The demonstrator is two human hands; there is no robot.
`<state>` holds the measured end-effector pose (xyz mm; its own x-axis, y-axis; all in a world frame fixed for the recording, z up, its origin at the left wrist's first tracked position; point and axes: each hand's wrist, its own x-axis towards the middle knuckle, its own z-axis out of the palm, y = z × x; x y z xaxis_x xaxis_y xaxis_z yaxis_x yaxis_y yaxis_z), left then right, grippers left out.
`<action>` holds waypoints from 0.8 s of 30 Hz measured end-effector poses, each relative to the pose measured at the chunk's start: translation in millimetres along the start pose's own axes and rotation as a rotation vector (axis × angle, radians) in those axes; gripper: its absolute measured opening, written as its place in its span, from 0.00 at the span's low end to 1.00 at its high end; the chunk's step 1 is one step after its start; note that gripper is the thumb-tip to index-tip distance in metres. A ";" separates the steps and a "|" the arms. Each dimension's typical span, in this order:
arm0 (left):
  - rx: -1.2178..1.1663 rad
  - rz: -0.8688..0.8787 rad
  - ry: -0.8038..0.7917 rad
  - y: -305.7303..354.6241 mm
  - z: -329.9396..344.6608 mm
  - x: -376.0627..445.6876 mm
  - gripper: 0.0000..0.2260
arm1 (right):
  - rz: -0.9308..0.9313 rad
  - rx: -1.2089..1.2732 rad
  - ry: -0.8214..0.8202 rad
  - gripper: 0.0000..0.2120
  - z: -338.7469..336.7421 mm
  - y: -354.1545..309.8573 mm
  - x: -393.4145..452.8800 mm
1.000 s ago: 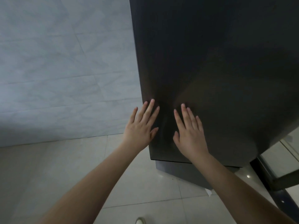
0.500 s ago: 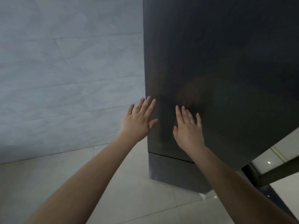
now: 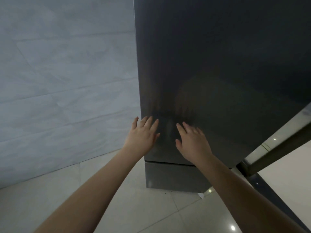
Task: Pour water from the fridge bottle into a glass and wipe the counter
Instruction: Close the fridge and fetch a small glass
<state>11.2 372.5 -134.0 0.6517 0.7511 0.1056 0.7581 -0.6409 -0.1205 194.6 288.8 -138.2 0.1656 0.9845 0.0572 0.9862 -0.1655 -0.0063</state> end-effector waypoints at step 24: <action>-0.291 0.471 0.065 118.8 -6.6 -25.9 0.26 | 0.353 0.029 0.108 0.22 -13.2 31.7 -155.5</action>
<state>84.5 275.9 -144.5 0.9149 0.3671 0.1679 0.3533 -0.9294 0.1070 200.1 129.7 -134.2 0.4954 0.8554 0.1513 0.8686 -0.4903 -0.0724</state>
